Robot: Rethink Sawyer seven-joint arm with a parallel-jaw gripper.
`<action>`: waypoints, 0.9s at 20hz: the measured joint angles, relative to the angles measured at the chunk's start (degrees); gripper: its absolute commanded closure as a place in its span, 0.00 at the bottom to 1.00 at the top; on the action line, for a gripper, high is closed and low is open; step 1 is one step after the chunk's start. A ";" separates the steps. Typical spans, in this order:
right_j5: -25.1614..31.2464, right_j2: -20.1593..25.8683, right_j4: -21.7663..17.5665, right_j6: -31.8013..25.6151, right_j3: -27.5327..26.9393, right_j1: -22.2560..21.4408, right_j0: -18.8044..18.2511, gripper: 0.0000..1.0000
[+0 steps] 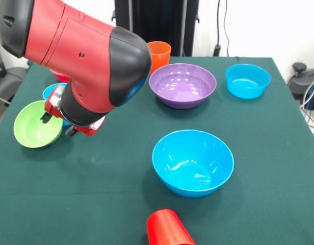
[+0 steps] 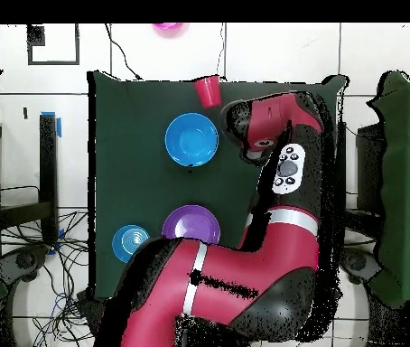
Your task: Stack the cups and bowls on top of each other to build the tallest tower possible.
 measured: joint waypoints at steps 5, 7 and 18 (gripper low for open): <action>0.00 -0.01 0.00 0.00 1.29 -0.01 0.00 0.00; 0.00 0.00 0.00 0.00 1.63 0.00 0.00 0.00; 0.00 -0.01 0.00 0.00 2.90 0.04 -0.14 0.00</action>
